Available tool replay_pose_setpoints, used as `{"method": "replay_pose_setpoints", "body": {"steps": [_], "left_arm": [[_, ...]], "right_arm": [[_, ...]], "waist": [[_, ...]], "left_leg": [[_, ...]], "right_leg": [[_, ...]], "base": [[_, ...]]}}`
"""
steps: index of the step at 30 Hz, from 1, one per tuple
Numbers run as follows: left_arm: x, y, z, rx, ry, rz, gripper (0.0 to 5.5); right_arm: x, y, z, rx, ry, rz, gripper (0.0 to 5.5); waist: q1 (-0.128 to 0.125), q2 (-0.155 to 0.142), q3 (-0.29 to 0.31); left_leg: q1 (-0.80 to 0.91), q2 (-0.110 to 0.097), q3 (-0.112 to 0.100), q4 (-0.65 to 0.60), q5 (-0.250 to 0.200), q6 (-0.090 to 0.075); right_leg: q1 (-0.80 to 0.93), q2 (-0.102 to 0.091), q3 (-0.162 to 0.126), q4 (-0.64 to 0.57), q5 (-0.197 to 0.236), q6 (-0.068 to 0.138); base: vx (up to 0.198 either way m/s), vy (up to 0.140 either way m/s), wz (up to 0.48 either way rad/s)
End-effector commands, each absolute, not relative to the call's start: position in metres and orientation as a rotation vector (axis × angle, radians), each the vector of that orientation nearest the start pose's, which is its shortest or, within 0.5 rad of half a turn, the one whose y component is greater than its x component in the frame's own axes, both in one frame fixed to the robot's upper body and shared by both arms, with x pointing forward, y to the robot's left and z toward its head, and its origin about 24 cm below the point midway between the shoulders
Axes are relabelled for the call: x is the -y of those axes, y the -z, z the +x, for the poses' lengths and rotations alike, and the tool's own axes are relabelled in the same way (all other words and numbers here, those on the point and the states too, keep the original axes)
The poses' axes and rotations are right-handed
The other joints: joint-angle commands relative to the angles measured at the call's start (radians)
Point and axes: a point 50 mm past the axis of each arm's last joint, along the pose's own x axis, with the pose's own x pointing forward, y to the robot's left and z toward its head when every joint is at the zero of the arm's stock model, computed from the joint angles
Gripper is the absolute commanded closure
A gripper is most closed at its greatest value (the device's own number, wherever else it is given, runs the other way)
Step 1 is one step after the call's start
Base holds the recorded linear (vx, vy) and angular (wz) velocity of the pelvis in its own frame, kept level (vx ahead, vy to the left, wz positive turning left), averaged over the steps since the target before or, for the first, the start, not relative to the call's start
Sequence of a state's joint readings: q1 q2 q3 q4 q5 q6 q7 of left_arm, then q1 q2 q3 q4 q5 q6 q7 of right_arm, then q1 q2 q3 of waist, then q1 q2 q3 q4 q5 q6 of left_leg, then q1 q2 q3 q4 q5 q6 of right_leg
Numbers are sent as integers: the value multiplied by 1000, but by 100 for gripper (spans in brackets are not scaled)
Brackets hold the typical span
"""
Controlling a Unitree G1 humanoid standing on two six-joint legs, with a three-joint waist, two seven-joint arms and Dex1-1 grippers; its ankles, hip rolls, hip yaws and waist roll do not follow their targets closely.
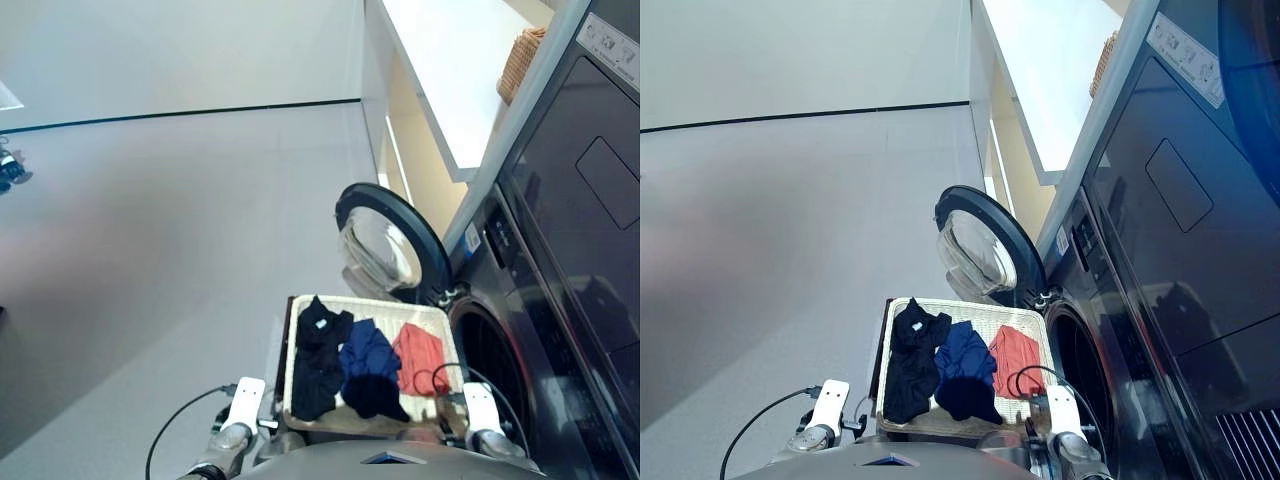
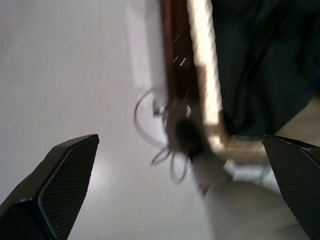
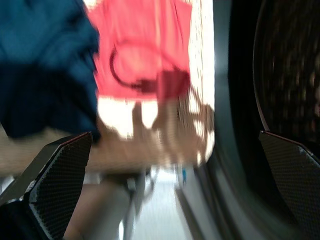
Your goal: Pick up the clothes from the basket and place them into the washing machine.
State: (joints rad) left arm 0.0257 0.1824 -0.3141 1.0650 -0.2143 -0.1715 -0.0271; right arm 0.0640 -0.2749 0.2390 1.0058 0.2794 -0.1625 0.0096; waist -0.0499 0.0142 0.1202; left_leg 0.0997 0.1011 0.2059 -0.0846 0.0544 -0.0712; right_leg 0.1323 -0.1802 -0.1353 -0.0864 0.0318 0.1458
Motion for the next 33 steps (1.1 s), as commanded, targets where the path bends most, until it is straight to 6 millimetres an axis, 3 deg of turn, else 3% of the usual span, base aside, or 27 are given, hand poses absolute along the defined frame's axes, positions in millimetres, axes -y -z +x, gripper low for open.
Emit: {"method": "replay_pose_setpoints", "body": {"steps": [1, 3, 4, 5, 6, 7, 8, 11, 13, 15, 18, 19, 22, 24, 25, 33], "left_arm": [[-175, 129, 169, -761, 106, 83, 0], [-169, 120, 177, -698, 118, 63, 0], [-162, 108, 190, -626, 124, 26, 0], [-162, 108, 190, -626, 124, 26, 0], [-159, 99, 201, -575, 138, 34, 0], [-159, 99, 200, -575, 138, 34, 0], [-156, 88, 213, -518, 158, 70, 0], [-151, 75, 232, -453, 184, 160, 0], [-149, 72, 237, -436, 182, 163, 0], [-138, 62, 252, -392, 176, 157, 0], [-128, 52, 264, -353, 174, 146, 0], [-121, 40, 277, -308, 171, 149, 0], [-111, 24, 293, -247, 149, 145, 0], [-110, 20, 298, -237, 144, 149, 0], [-106, 12, 306, -212, 130, 154, 0], [-104, -7, 324, -155, 69, 158, 0]], "right_arm": [[211, 120, 164, -732, -15, -122, 0], [203, 110, 171, -659, -56, -103, 0], [197, 96, 185, -574, -70, -86, 0], [197, 96, 185, -574, -70, -86, 0], [190, 78, 197, -475, -111, -85, 0], [190, 78, 197, -475, -111, -85, 0], [183, 61, 207, -389, -137, -65, 0], [173, 34, 221, -255, -193, -70, 0], [169, 30, 225, -237, -206, -75, 0], [150, 8, 241, -131, -260, -68, 0], [137, -8, 253, -61, -295, -71, 0], [122, -32, 264, 39, -341, -73, 0], [106, -61, 272, 159, -384, -55, 0], [102, -68, 273, 189, -394, -52, 0], [93, -87, 275, 267, -430, -36, 0], [85, -120, 270, 410, -453, 16, 0]], "waist": [[19, -26, 39], [17, -26, 45], [13, -26, 57], [13, -26, 57], [9, -26, 73], [9, -26, 73], [5, -26, 92], [-2, -32, 131], [-2, -33, 135], [-4, -33, 156], [-5, -30, 183], [-6, -33, 216], [0, -41, 262], [-1, -45, 270], [-3, -50, 300], [-18, -65, 361]], "left_leg": [[37, 11, 7, -3, -40, -20], [32, 10, 4, -3, -37, -19], [24, 8, 3, -3, -32, -18], [24, 8, 3, -3, -32, -18], [14, 8, 3, -3, -28, -17], [14, 8, 4, -3, -28, -17], [3, 8, 5, -3, -23, -16], [-34, 24, 6, -3, -5, -20], [-44, 27, 7, -3, 0, -20], [-62, 30, 12, -3, 10, -19], [-77, 31, 13, -3, 21, -18], [-100, 36, 10, -3, 35, -17], [-185, 44, -5, 77, 31, -19], [-217, 46, -14, 107, 24, -19], [-272, 50, -25, 158, 14, -23], [-409, 58, -57, 254, -12, -24]], "right_leg": [[-10, -43, -39, -1, 61, 29], [-11, -43, -39, -1, 61, 29], [-24, -45, -35, 3, 65, 30], [-24, -45, -35, 4, 65, 30], [-40, -45, -32, 8, 69, 31], [-41, -45, -32, 9, 69, 31], [-58, -46, -26, 17, 73, 32], [-105, -33, -16, 46, 69, 27], [-119, -30, -12, 48, 70, 25], [-150, -22, -6, 59, 70, 23], [-185, -20, 7, 81, 69, 22], [-231, -11, 32, 110, 69, 17], [-306, -4, 56, 161, 62, 5], [-329, 0, 59, 179, 57, 2], [-374, 7, 65, 219, 49, -2], [-523, 21, 68, 341, 26, -2]], "base": [[0, 0, 0], [0, 0, 0], [0, 0, 0], [-83, -2, -2], [0, 0, 0], [-102, 0, -29], [-98, 3, -52], [-126, -23, -28], [-28, -11, -6], [-40, -6, -40], [-91, -3, -140], [-192, -37, -54], [-156, -60, -152], [-99, -66, -86], [-154, -98, -21], [-72, -37, 22]]}}
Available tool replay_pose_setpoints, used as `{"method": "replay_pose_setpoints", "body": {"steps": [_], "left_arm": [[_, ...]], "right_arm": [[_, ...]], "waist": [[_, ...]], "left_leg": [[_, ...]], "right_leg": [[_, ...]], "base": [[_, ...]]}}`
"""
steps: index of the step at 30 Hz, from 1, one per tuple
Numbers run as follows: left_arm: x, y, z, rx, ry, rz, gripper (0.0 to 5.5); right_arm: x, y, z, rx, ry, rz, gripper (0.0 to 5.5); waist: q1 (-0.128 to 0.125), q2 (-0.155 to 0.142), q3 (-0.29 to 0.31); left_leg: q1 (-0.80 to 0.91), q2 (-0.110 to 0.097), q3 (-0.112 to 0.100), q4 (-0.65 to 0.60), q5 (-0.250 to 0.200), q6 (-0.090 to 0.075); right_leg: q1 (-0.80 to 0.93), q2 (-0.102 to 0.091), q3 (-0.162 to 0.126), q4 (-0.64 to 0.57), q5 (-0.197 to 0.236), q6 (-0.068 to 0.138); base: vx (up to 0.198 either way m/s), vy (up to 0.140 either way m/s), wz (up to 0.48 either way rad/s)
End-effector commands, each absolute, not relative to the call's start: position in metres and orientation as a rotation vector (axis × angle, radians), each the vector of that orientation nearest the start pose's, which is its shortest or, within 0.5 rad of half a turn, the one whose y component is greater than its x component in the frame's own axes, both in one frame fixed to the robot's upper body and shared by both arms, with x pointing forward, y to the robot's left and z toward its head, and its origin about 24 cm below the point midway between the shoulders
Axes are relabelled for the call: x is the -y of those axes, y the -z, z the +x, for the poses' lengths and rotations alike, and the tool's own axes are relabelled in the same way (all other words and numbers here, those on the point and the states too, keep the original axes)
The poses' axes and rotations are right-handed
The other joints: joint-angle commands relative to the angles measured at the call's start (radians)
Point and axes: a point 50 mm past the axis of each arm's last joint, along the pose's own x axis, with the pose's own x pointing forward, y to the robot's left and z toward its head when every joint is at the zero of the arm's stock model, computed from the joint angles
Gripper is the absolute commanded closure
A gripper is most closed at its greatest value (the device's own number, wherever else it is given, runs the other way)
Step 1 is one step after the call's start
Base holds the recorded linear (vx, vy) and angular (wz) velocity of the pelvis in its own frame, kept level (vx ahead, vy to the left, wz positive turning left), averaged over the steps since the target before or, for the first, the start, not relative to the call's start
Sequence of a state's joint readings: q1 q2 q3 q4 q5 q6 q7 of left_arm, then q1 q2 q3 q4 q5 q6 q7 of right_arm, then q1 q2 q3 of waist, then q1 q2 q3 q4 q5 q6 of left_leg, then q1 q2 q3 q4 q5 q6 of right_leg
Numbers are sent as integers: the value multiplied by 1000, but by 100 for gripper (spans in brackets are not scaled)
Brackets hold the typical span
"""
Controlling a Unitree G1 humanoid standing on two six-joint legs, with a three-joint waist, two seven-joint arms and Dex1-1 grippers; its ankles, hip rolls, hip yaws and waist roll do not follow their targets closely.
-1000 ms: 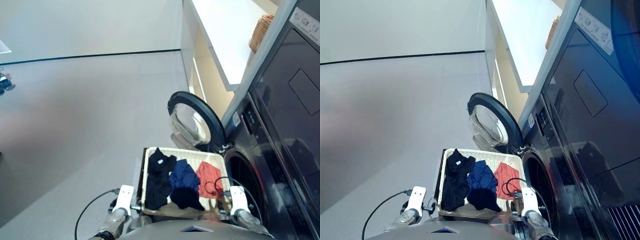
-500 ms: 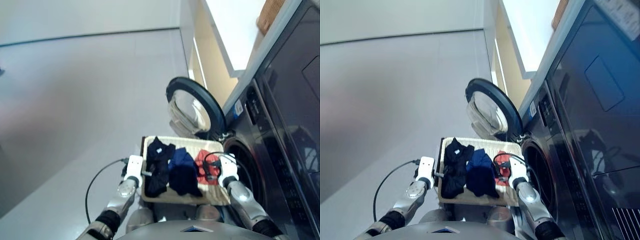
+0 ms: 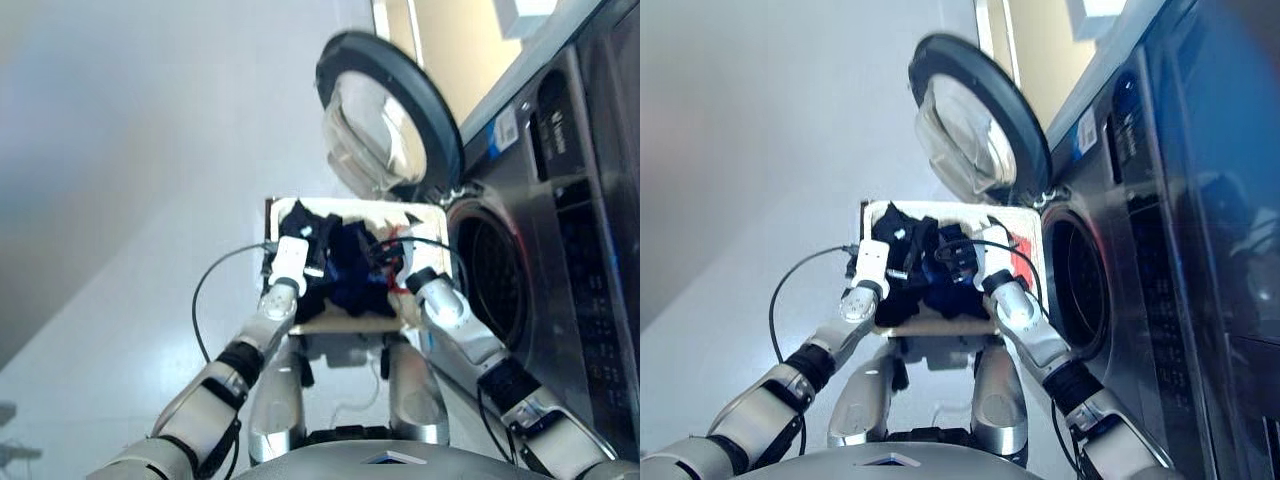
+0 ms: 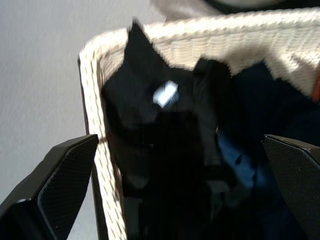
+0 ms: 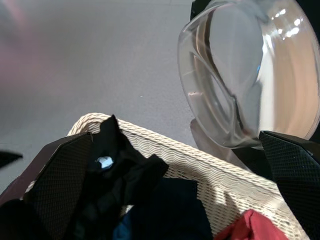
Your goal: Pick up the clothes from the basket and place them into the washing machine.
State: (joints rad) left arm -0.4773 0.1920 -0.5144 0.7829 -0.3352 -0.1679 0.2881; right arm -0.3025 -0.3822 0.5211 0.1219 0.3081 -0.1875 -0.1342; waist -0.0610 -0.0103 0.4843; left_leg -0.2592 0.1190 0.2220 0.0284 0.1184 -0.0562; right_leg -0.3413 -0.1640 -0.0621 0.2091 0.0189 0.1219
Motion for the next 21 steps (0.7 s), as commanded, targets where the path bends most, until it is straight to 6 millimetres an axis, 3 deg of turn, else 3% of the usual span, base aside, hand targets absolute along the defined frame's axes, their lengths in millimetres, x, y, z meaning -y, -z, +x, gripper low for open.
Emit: {"method": "replay_pose_setpoints", "body": {"steps": [1, 6, 13, 21], "left_arm": [[-105, -9, 325, -151, 62, 159, 0], [-109, -21, 338, -133, -1, 147, 0], [-119, -43, 356, -83, -98, 111, 0], [-134, -67, 373, -50, -207, 66, 0]], "right_arm": [[85, -120, 269, 412, -455, 12, 0], [78, -134, 268, 470, -470, 47, 0], [71, -154, 267, 552, -467, 107, 0], [63, -169, 264, 620, -485, 127, 0]], "waist": [[-9, -41, 1], [-18, -50, 36], [-32, -65, 36], [-54, -78, 36]], "left_leg": [[-63, 40, -78, 146, -77, -40], [-151, 49, -91, 193, -77, -41], [-296, 57, -105, 262, -96, -43], [-432, 64, -105, 329, -116, -41]], "right_leg": [[-61, 6, -6, 51, 37, 21], [-143, 8, -8, 102, 29, 16], [-277, 8, 0, 154, 24, 17], [-415, 12, 15, 195, 27, 20]], "base": [[-68, -45, -8], [-67, -36, 74], [-7, -2, 2], [0, 0, 0]]}}
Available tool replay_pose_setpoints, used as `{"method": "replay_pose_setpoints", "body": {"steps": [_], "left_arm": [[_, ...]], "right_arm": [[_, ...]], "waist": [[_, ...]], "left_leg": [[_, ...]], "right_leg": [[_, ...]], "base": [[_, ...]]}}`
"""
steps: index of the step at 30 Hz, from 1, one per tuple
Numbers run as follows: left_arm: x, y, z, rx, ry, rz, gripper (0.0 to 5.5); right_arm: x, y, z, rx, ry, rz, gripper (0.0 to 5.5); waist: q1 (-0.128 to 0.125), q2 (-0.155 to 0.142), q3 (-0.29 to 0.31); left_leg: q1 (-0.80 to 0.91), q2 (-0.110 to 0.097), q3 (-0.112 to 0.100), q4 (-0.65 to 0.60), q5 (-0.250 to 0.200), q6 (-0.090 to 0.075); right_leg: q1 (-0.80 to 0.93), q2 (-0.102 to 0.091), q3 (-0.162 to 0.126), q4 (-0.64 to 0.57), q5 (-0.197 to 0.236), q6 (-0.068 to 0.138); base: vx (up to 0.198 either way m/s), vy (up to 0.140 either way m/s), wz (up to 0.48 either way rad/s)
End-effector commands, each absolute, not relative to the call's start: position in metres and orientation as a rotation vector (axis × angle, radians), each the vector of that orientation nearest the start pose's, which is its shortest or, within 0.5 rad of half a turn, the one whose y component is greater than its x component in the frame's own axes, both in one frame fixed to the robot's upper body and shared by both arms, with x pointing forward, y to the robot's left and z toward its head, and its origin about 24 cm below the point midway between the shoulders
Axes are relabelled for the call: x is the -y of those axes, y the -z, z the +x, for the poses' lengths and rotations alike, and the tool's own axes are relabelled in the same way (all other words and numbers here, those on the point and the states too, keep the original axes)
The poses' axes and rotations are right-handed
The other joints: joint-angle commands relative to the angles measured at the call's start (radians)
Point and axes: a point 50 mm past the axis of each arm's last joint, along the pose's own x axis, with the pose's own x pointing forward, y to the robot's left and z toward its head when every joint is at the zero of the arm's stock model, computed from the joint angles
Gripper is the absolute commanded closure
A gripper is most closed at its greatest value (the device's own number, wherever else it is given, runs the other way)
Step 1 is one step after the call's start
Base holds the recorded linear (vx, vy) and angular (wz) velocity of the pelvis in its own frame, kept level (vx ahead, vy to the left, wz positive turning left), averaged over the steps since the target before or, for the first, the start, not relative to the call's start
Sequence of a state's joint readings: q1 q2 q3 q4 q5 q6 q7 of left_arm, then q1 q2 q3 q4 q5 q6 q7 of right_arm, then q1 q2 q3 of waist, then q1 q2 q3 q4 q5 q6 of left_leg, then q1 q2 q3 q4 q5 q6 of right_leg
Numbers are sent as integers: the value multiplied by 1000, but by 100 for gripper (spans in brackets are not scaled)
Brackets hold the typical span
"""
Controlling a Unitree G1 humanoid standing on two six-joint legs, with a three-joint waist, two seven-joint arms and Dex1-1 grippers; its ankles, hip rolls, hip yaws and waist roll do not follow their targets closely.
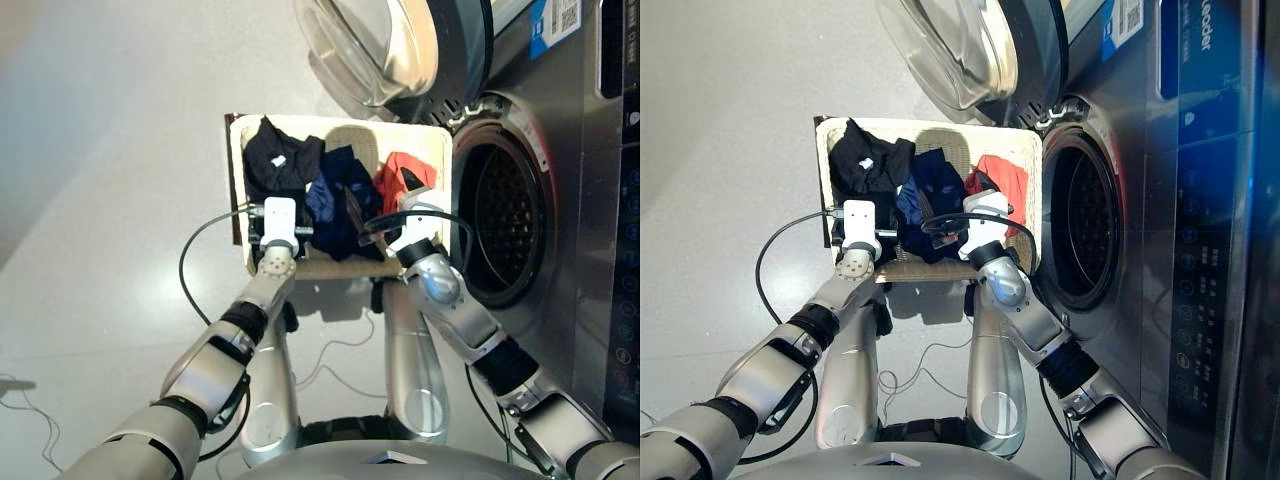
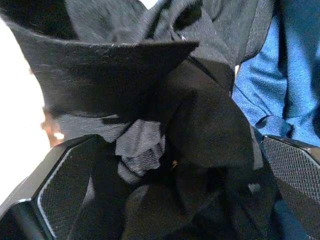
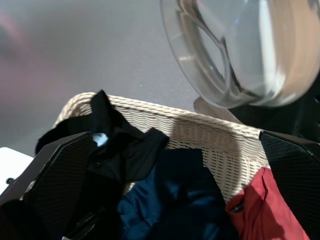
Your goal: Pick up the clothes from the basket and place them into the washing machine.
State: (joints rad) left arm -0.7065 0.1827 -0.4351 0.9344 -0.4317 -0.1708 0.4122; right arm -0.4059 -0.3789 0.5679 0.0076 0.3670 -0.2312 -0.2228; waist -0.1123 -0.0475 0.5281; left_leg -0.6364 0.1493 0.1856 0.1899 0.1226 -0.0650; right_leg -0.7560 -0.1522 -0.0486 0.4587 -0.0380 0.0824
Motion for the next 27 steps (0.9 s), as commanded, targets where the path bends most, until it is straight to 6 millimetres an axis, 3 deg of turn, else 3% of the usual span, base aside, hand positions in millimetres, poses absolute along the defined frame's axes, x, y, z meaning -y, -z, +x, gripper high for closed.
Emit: {"method": "replay_pose_setpoints", "body": {"steps": [1, 9, 14, 27], "left_arm": [[-135, -68, 375, -52, -217, 62, 0], [-152, -87, 388, -48, -302, 16, 0], [-172, -101, 396, -41, -366, 9, 0], [-209, -112, 398, -53, -469, 40, 0]], "right_arm": [[63, -169, 264, 621, -483, 131, 0], [60, -177, 260, 646, -516, 168, 0], [60, -183, 257, 669, -540, 195, 0], [70, -184, 257, 683, -520, 177, 0]], "waist": [[-5, -43, -8], [-19, -56, -8], [-28, -69, -8], [-35, -87, -8]], "left_leg": [[-70, 37, -68, 180, -124, -33], [-162, 54, -74, 266, -155, -39], [-229, 67, -89, 359, -194, -40], [-284, 79, -98, 419, -217, -41]], "right_leg": [[-13, 0, 2, -45, 80, 58], [-100, 9, 10, 21, 59, 54], [-160, 10, 14, 93, 34, 52], [-209, 12, 14, 135, 20, 56]], "base": [[0, 0, 0], [0, 0, 0], [0, 0, 0], [0, 0, 0]]}}
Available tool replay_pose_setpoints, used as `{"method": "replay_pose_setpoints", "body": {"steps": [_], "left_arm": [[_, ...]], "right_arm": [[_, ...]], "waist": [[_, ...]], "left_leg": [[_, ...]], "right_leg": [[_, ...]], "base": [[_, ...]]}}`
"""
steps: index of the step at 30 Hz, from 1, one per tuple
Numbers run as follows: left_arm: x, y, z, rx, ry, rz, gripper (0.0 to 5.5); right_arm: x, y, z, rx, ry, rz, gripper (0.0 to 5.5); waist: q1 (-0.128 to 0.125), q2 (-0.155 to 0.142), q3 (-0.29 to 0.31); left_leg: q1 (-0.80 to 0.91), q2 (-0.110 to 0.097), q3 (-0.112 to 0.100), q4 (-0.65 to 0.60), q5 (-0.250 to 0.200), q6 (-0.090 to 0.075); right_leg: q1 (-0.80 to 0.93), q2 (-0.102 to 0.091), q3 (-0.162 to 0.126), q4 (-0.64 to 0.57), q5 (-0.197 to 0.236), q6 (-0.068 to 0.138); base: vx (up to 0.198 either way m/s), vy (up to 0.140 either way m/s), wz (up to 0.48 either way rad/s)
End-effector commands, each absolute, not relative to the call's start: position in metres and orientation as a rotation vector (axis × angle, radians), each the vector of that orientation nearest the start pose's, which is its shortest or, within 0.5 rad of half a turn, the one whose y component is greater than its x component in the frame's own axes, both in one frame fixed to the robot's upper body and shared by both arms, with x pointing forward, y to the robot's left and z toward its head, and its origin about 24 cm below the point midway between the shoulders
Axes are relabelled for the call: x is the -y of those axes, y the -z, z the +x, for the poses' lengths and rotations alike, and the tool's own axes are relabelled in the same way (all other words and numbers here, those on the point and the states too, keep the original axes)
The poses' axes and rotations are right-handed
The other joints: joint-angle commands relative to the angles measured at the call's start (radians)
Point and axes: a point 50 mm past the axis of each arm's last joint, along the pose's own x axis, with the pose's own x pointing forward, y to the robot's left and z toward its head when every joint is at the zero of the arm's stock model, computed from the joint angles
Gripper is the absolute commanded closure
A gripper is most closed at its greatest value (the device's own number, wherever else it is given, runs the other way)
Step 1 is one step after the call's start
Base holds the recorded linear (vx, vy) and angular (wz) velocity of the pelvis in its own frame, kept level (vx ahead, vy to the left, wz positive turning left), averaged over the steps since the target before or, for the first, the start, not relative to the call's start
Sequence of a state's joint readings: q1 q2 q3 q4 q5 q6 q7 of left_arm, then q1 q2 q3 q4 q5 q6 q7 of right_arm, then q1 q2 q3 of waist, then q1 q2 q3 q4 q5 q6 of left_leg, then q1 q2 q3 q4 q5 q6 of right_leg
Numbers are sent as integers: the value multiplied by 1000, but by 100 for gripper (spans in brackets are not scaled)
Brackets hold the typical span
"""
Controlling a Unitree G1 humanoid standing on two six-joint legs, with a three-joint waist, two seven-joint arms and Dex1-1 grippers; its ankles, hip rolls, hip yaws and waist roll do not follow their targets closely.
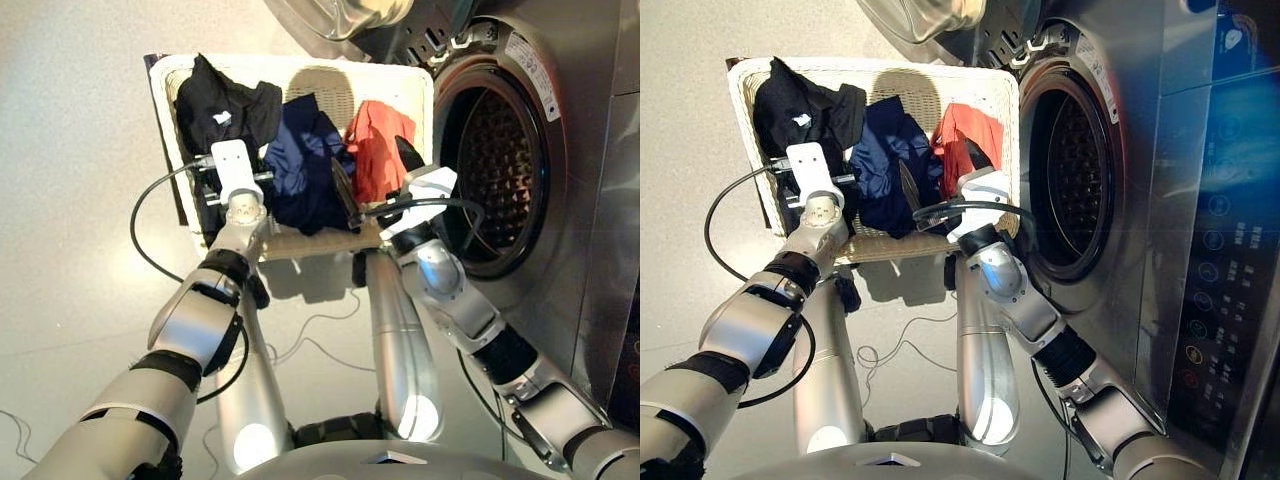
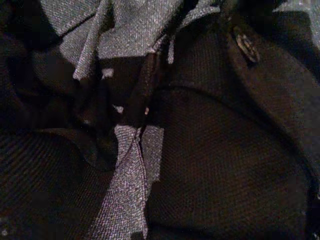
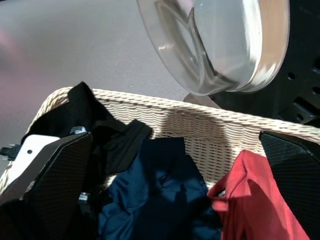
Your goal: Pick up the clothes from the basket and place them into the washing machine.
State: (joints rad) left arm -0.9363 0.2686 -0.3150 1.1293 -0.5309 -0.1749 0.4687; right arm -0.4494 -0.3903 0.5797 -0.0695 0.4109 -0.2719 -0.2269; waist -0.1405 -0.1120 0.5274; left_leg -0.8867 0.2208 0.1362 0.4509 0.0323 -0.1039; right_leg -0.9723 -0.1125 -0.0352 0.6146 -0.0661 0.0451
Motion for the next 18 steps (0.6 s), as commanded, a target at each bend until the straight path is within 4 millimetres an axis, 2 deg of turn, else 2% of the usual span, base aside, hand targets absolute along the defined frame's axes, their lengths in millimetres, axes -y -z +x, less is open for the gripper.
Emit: {"method": "replay_pose_setpoints", "body": {"steps": [1, 4, 5, 6, 7, 8, 9, 14, 18], "left_arm": [[-212, -113, 398, -54, -482, 34, 0], [-214, -114, 398, -57, -487, 56, 0], [-213, -113, 398, -58, -484, 58, 32], [-213, -113, 398, -60, -483, 59, 214], [-212, -112, 398, -64, -483, 59, 321], [-211, -111, 398, -65, -483, 59, 455], [-211, -111, 398, -66, -481, 57, 550], [-209, -109, 397, -67, -479, 55, 550], [-201, -107, 396, -47, -454, 52, 550]], "right_arm": [[71, -184, 258, 684, -518, 188, 0], [72, -184, 257, 678, -526, 203, 0], [72, -184, 257, 678, -530, 207, 0], [73, -184, 257, 672, -534, 221, 0], [73, -183, 257, 668, -534, 221, 0], [74, -183, 256, 662, -537, 245, 0], [73, -183, 257, 660, -541, 246, 0], [74, -182, 257, 655, -543, 251, 0], [77, -177, 261, 629, -522, 234, 0]], "waist": [[-8, -25, -7], [-8, -27, -7], [-8, -28, -7], [-7, -28, -7], [-6, -25, -7], [-7, -29, -7], [-6, -29, -7], [-4, -29, -7], [-2, -30, -7]], "left_leg": [[-37, 6, -52, 160, -127, -1], [-38, 4, -55, 160, -126, -1], [-37, 3, -55, 159, -125, 0], [-36, 3, -56, 157, -124, 0], [-19, 5, -60, 165, -158, -6], [-32, 2, -56, 152, -121, 0], [-28, 1, -55, 151, -121, 0], [-9, -4, -51, 127, -112, 0], [43, -19, -33, 59, -91, 0]], "right_leg": [[6, -29, 0, -21, 49, 95], [8, -32, -2, -24, 51, 96], [9, -32, -3, -24, 51, 95], [10, -31, -3, -25, 50, 94], [25, -30, -3, -12, 19, 101], [14, -33, -3, -30, 53, 94], [17, -33, -3, -30, 53, 93], [32, -33, -1, -50, 62, 93], [77, -37, -2, -109, 84, 96]], "base": [[0, 0, 0], [0, 0, 0], [0, 0, 0], [92, 21, 18], [0, 0, 0], [0, 0, 0], [-104, 13, 3], [0, 0, 0], [0, 0, 0]]}}
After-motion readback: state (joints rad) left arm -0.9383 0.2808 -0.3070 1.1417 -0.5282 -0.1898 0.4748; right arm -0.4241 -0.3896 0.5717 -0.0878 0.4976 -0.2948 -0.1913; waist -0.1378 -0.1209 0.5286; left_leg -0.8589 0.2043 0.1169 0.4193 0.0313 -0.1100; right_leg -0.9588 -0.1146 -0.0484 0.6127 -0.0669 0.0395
